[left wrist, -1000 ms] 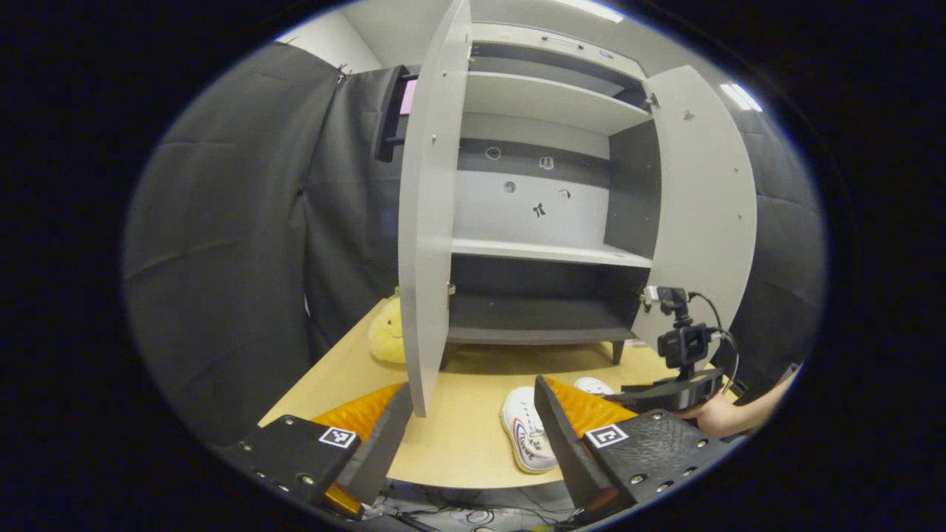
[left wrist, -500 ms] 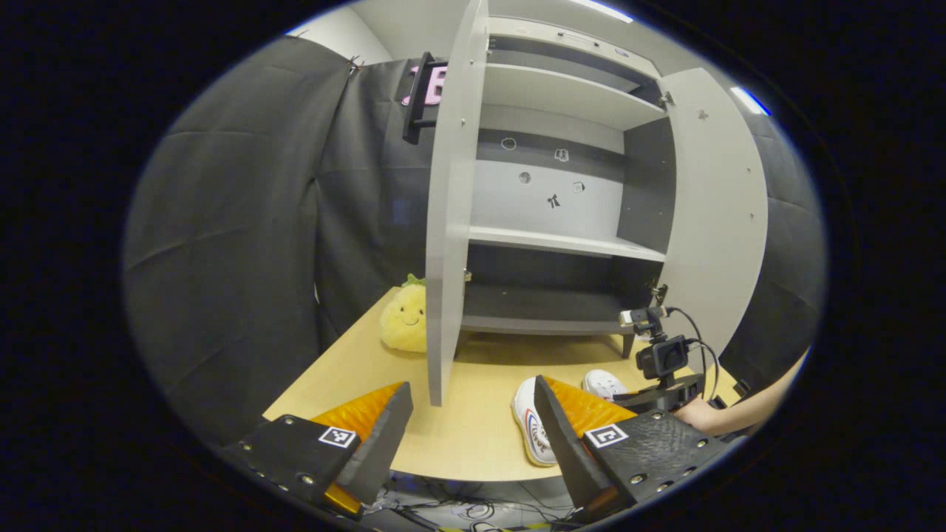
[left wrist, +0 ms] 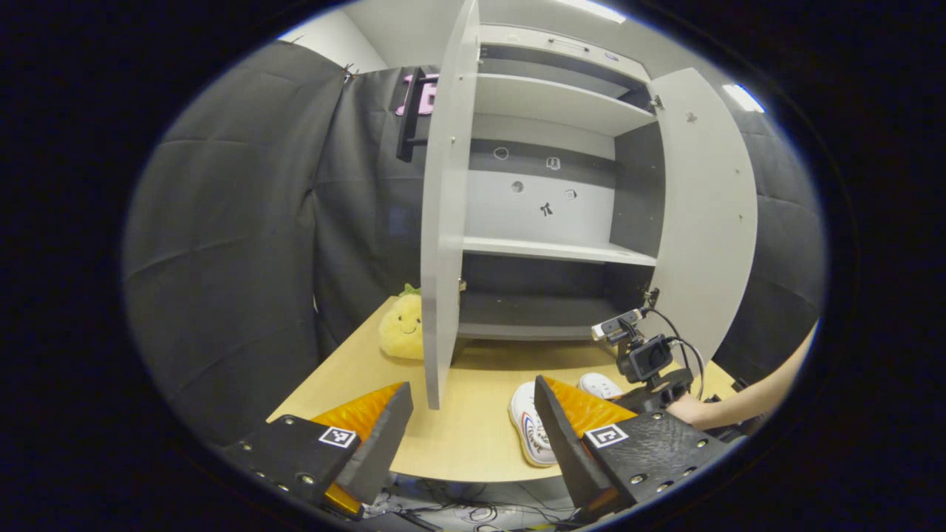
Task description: Grab one shoe with the right hand and put it into the shoe cabinet, grab the other shoe with the left hand and put it into the shoe cabinet; then close the right door with the right hand and the left door with the left hand.
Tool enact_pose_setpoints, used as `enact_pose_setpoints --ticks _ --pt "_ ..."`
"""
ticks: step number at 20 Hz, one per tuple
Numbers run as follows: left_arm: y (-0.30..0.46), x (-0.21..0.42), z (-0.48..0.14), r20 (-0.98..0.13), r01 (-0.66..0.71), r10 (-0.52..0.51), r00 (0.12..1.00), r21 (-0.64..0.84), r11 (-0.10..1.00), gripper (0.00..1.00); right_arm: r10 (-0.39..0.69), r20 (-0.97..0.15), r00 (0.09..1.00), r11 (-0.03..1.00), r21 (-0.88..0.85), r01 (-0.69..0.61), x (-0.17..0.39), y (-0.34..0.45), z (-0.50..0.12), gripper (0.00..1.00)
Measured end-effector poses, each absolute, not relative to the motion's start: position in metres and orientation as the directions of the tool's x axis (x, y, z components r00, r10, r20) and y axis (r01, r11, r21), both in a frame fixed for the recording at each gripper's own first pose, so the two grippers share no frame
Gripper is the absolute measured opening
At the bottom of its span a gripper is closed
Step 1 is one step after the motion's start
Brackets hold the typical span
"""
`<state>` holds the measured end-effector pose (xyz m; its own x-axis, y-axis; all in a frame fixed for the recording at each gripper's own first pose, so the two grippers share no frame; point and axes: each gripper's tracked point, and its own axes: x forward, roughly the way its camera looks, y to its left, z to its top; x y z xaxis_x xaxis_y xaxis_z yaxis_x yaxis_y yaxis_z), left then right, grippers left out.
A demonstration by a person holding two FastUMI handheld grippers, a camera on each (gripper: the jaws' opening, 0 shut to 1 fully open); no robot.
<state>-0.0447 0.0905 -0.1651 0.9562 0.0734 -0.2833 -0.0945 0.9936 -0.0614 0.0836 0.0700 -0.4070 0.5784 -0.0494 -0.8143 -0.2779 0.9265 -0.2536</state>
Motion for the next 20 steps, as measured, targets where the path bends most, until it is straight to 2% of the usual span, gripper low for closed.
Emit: enact_pose_setpoints --ticks 5,8,9,10,16,20 --pt "0.079 -0.046 -0.151 -0.252 -0.057 0.044 0.967 -0.042 0.998 0.94 -0.012 -0.806 0.592 0.956 -0.182 -0.229 0.085 0.066 -0.388 0.00" --pt "0.073 -0.045 -0.143 -0.232 -0.034 0.026 0.972 -0.032 0.999 0.94 0.020 -0.787 0.616 0.980 -0.107 -0.168 0.077 0.067 -0.367 0.02" --pt "0.072 -0.045 -0.142 -0.228 -0.028 0.021 0.973 -0.027 0.999 0.94 0.024 -0.768 0.640 0.984 -0.097 -0.152 0.076 0.066 -0.356 0.05" --pt "0.071 -0.044 -0.141 -0.225 -0.022 0.016 0.974 -0.020 1.000 0.94 0.028 -0.745 0.666 0.985 -0.092 -0.145 0.076 0.065 -0.346 0.00" --pt "0.056 -0.038 -0.137 -0.205 0.023 -0.018 0.979 0.020 1.000 0.94 0.104 -0.637 0.764 0.990 -0.009 -0.143 0.076 0.068 -0.257 0.01" --pt "0.045 -0.029 -0.136 -0.201 0.051 -0.049 0.978 0.005 0.999 0.95 0.120 -0.492 0.862 0.988 -0.026 -0.153 0.084 0.073 -0.179 0.01"
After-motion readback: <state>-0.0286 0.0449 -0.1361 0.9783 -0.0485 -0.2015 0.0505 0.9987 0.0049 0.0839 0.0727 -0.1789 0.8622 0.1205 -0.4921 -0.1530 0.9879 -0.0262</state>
